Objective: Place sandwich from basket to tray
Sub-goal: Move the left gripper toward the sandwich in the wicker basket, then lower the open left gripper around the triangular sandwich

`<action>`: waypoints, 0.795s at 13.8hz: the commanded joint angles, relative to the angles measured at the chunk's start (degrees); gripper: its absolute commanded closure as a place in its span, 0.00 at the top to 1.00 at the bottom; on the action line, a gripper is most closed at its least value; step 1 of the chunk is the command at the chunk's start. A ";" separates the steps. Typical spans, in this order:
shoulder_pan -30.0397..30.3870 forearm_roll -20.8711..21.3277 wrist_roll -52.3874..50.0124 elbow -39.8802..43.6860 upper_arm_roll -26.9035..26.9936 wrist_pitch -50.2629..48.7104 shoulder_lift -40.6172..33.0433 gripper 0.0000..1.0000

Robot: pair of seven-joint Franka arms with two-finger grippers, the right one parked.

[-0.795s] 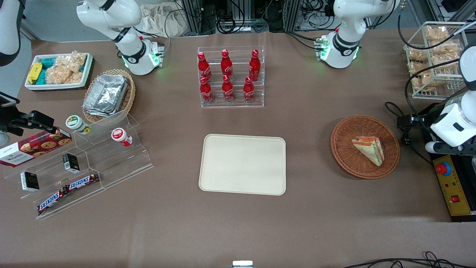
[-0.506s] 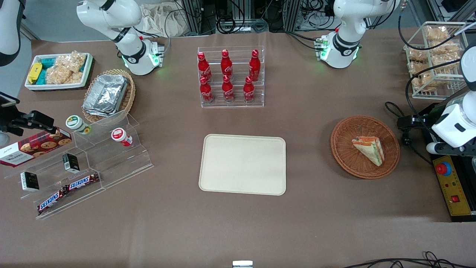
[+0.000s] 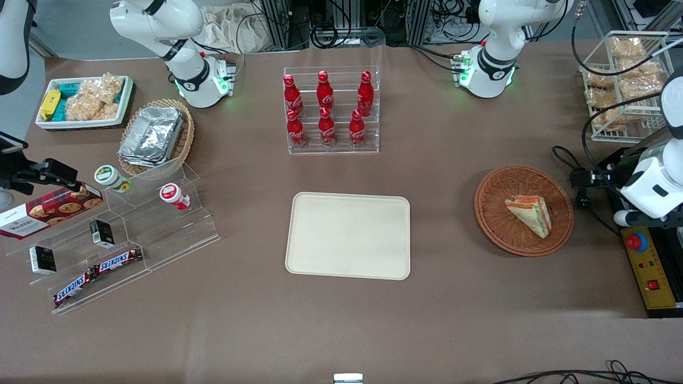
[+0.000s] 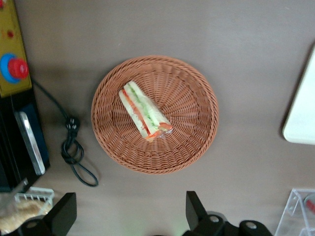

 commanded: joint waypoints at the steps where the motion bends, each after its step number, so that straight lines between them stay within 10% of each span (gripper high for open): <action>1: 1.19 0.51 -13.95 -8.00 -0.29 7.42 -2.26 0.99; 11: 1.19 0.69 -35.35 -37.47 -0.30 47.42 -4.05 0.99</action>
